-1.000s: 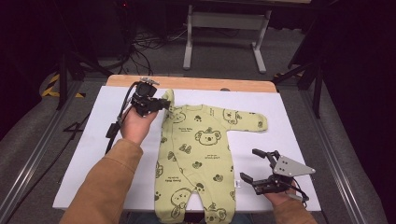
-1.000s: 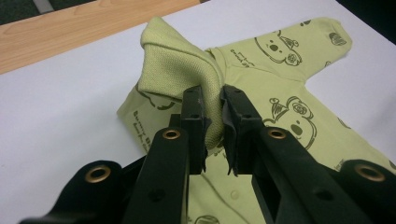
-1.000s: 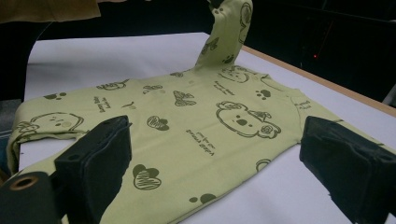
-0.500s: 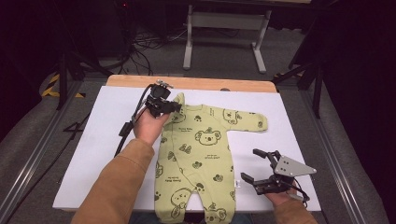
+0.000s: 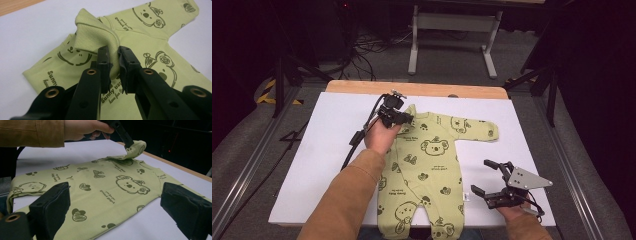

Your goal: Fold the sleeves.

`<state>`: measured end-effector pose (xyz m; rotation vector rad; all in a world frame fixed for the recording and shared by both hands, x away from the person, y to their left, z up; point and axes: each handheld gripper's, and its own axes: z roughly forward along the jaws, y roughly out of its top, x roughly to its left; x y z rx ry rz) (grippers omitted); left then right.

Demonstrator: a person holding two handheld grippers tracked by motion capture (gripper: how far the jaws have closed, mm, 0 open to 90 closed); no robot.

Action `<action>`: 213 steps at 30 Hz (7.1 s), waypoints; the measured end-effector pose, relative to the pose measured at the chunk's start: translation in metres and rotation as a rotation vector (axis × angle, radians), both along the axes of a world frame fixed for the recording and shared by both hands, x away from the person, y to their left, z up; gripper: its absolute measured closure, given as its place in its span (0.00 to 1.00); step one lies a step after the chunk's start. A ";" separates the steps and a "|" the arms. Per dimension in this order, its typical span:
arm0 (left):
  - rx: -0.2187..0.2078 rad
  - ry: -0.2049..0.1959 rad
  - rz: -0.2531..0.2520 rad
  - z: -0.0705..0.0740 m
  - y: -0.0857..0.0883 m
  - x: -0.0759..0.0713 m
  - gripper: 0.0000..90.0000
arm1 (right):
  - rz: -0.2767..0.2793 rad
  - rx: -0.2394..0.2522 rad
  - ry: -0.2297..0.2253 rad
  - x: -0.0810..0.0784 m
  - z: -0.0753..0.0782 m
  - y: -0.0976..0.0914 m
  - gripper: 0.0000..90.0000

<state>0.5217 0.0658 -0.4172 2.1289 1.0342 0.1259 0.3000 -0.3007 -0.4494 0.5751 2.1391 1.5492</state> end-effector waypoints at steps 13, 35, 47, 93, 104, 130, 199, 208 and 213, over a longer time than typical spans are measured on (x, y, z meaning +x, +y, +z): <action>0.023 0.026 -0.018 -0.010 -0.010 0.008 0.88 | 0.000 0.005 0.001 0.000 0.000 -0.001 0.11; -0.094 -0.251 -0.067 0.030 0.011 -0.024 0.00 | -0.007 -0.004 0.001 0.000 -0.001 0.000 0.10; -0.160 -0.325 -0.055 0.038 0.049 -0.055 0.00 | -0.025 -0.014 0.013 0.002 -0.003 0.001 0.10; -0.196 -0.392 -0.025 -0.028 0.138 -0.172 0.00 | -0.011 -0.031 -0.029 -0.001 0.009 0.005 0.11; -0.184 -0.408 -0.007 -0.040 0.146 -0.183 0.00 | -0.012 -0.072 -0.020 0.022 0.034 0.006 0.12; -0.192 -0.423 -0.008 -0.043 0.155 -0.191 0.00 | -0.121 -0.211 0.051 0.107 0.063 0.001 0.13; -0.175 -0.411 -0.035 -0.048 0.150 -0.190 0.00 | -0.463 -0.370 0.415 0.190 -0.012 -0.056 0.55; -0.175 -0.404 -0.039 -0.049 0.148 -0.190 0.00 | -0.468 -0.352 0.506 0.191 -0.014 -0.051 0.85; -0.171 -0.408 -0.043 -0.049 0.148 -0.190 0.00 | -0.474 -0.410 0.475 0.190 -0.012 -0.044 0.87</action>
